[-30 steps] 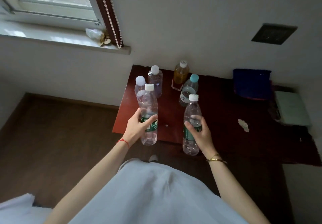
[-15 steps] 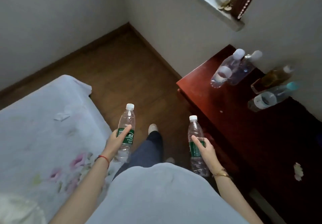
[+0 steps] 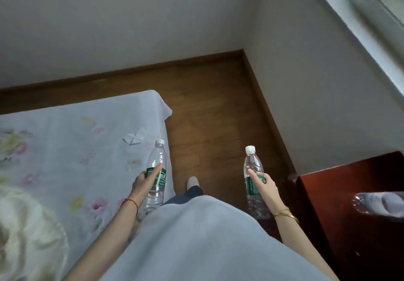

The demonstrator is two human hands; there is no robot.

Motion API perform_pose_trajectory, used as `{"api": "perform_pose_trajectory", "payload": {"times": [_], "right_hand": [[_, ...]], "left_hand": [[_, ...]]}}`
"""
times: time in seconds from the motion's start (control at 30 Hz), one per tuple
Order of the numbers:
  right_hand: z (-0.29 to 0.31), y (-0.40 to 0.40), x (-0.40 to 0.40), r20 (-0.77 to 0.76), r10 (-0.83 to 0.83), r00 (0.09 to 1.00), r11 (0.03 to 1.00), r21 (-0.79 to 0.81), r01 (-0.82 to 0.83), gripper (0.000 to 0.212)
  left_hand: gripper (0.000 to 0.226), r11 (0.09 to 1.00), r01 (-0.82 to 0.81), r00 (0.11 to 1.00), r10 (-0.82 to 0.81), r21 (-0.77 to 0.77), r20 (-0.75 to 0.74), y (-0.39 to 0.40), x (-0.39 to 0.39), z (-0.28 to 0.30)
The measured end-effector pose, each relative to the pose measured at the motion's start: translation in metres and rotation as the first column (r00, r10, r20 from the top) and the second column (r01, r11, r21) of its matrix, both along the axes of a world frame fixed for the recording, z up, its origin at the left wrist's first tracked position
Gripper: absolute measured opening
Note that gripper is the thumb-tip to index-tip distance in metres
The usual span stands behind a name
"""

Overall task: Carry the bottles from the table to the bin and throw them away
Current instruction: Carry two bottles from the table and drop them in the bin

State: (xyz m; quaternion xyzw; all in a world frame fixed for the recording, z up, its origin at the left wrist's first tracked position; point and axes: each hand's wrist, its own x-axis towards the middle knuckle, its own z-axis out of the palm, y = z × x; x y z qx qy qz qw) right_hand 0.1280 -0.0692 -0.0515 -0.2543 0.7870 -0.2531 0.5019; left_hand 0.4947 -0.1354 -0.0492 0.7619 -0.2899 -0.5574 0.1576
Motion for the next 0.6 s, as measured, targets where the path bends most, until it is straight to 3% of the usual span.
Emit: {"api": "perform_pose_trajectory", "payload": {"times": [0.17,0.37,0.6], "right_hand": [[0.013,-0.108,0.023,-0.017,0.025,1.0,0.999,-0.04,-0.026,0.056],[0.015,-0.242,0.041,-0.037,0.106,0.994,0.993,-0.045,-0.107,0.05],[0.017,-0.456,0.056,-0.039,0.223,0.974,0.971,-0.075,-0.226,0.063]], "left_hand": [[0.064,1.0,0.002,1.0,-0.002,-0.017,0.03,-0.074,0.025,0.021],[0.071,0.989,-0.144,0.99,0.144,0.028,0.004,-0.161,0.055,0.01],[0.082,0.939,-0.343,0.939,0.343,0.029,-0.009,-0.313,0.065,-0.02]]}}
